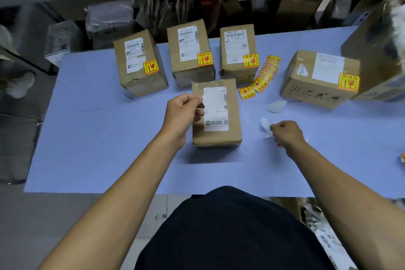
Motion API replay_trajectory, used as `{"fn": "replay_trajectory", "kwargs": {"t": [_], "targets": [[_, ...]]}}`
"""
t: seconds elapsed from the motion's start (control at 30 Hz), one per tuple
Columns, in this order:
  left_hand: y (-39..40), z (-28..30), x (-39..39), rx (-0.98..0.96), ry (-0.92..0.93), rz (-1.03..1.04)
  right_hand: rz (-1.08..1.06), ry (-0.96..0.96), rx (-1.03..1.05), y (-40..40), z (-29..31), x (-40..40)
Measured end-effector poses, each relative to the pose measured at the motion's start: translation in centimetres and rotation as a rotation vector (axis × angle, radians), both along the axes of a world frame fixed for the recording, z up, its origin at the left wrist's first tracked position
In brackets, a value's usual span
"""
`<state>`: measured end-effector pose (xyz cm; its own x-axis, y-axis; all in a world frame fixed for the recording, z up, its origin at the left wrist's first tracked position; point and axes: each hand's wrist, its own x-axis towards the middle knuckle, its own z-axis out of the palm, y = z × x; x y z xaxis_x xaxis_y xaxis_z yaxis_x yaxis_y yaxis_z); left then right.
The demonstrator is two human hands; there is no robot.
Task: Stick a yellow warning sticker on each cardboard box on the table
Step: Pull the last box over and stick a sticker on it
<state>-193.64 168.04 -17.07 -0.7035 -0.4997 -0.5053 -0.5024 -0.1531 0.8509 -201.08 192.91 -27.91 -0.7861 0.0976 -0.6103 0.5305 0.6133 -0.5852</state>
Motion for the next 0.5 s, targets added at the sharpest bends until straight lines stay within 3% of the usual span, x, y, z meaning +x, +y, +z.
{"fn": "replay_trajectory", "kwargs": {"t": [0.3,0.5], "targets": [[0.5,-0.5,-0.1,0.057,-0.024,0.022,0.205,0.105,0.281,-0.2,1.2,1.7],[1.0,-0.5,-0.4,0.182,-0.119,0.08,0.619,0.737,0.14,-5.6,7.0,2.8]]}}
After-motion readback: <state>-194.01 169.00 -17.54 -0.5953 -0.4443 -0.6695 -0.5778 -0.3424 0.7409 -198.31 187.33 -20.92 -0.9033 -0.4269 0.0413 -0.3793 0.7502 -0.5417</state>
